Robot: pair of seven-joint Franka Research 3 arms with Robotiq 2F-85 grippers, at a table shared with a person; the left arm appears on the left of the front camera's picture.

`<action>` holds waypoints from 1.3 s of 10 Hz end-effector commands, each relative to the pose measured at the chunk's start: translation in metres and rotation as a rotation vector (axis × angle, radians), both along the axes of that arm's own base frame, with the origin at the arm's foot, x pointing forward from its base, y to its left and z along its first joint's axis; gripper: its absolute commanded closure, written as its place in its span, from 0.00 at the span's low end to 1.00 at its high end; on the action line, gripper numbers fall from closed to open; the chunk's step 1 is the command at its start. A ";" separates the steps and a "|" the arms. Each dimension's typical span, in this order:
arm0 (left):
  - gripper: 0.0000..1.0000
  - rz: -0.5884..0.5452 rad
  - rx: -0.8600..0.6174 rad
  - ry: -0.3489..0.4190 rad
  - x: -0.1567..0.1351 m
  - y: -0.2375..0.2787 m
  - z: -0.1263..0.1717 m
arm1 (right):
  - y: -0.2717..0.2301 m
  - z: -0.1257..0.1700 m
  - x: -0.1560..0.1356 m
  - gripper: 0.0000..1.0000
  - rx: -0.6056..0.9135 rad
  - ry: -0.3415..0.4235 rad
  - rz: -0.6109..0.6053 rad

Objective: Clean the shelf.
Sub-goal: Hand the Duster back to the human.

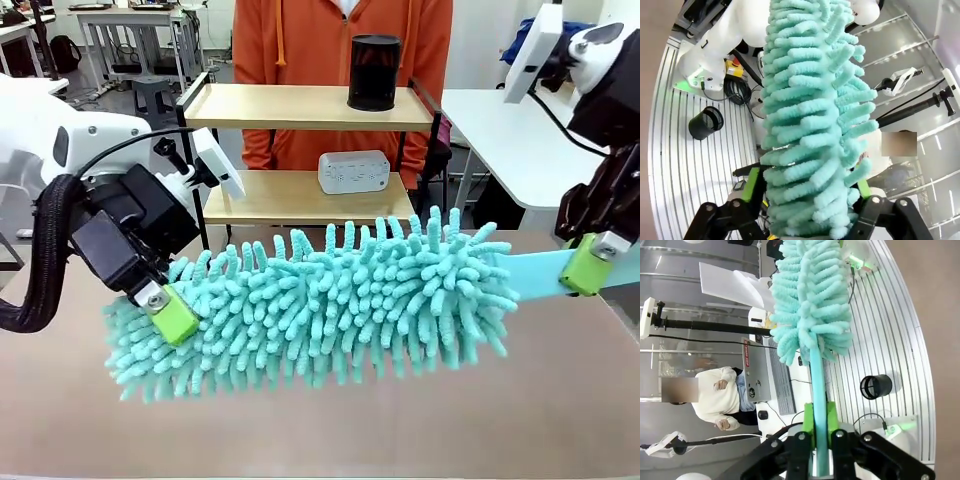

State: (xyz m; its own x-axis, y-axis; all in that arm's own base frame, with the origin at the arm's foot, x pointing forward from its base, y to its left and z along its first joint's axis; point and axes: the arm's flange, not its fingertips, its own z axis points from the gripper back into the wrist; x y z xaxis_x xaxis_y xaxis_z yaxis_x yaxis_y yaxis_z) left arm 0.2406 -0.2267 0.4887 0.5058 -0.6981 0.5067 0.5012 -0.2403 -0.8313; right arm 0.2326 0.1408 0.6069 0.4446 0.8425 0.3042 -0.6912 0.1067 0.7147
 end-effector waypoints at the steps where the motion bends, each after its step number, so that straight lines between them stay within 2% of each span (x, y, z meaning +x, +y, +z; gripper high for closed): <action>1: 1.00 -0.013 -0.024 -0.042 -0.002 0.006 0.000 | -0.001 -0.002 0.004 0.88 0.050 0.010 -0.013; 2: 0.64 -0.003 -0.032 -0.037 -0.001 0.004 0.001 | -0.001 -0.002 0.004 0.88 0.048 0.014 -0.016; 3: 1.00 0.004 -0.040 -0.044 0.000 0.005 0.000 | 0.000 -0.002 0.005 0.88 0.043 0.018 -0.017; 7: 1.00 0.039 -0.083 -0.057 0.001 0.006 0.004 | 0.000 -0.008 0.007 0.88 0.035 0.038 -0.016; 11: 1.00 0.039 -0.061 -0.065 0.001 0.006 0.002 | -0.007 -0.014 0.008 0.88 0.025 0.045 -0.021; 12: 1.00 0.037 -0.055 -0.064 0.001 0.007 0.003 | -0.012 -0.013 0.007 0.33 0.047 0.030 -0.064; 13: 1.00 0.030 -0.043 -0.068 0.001 0.009 0.002 | -0.022 -0.009 0.006 0.33 0.115 -0.006 -0.148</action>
State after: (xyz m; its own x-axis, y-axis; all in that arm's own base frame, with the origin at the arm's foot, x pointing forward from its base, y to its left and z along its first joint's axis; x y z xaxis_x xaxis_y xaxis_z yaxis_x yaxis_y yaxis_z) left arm 0.2456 -0.2226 0.4920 0.4945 -0.6677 0.5565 0.5530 -0.2523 -0.7941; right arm 0.2436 0.1284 0.5974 0.5037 0.8038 0.3166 -0.6670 0.1289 0.7339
